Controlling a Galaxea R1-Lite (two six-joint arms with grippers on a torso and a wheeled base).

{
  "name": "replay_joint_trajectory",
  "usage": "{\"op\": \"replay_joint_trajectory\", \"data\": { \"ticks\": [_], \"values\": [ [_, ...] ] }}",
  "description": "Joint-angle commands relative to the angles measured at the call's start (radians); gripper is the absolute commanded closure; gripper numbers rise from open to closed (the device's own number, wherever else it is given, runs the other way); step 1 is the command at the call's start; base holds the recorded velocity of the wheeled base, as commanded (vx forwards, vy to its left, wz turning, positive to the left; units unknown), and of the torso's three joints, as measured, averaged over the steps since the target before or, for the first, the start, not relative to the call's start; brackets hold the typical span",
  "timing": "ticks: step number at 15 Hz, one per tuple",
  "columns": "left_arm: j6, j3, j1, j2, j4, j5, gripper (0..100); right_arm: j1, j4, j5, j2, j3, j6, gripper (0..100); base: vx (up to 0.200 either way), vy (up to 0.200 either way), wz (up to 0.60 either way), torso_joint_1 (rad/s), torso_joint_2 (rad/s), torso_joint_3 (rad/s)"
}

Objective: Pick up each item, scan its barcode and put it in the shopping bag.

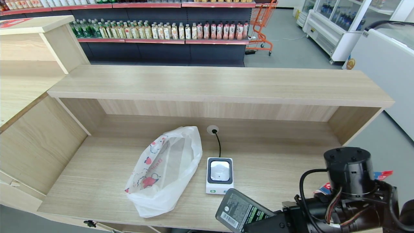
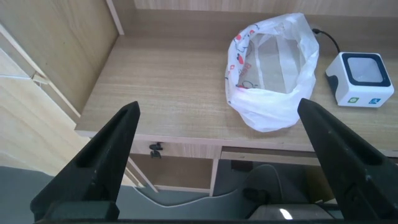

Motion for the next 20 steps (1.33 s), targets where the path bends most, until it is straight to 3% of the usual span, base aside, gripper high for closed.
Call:
{"op": "replay_joint_trajectory", "data": {
  "ticks": [1,6,20],
  "values": [
    [0.0,0.0,0.0,0.0,0.0,0.001,0,0.016,0.0,0.006,0.033,-0.022,-0.016,100,0.0,0.0,0.0,0.0,0.0,0.0],
    [0.0,0.0,0.001,0.0,0.0,0.0,0,0.0,-0.005,0.006,0.05,-0.133,-0.072,100,0.0,0.0,0.0,0.0,0.0,0.0],
    [0.0,0.0,0.0,0.0,0.0,0.0,0,-0.003,-0.005,0.017,0.074,-0.142,-0.07,100,0.0,0.0,0.0,0.0,0.0,0.0]
  ]
}}
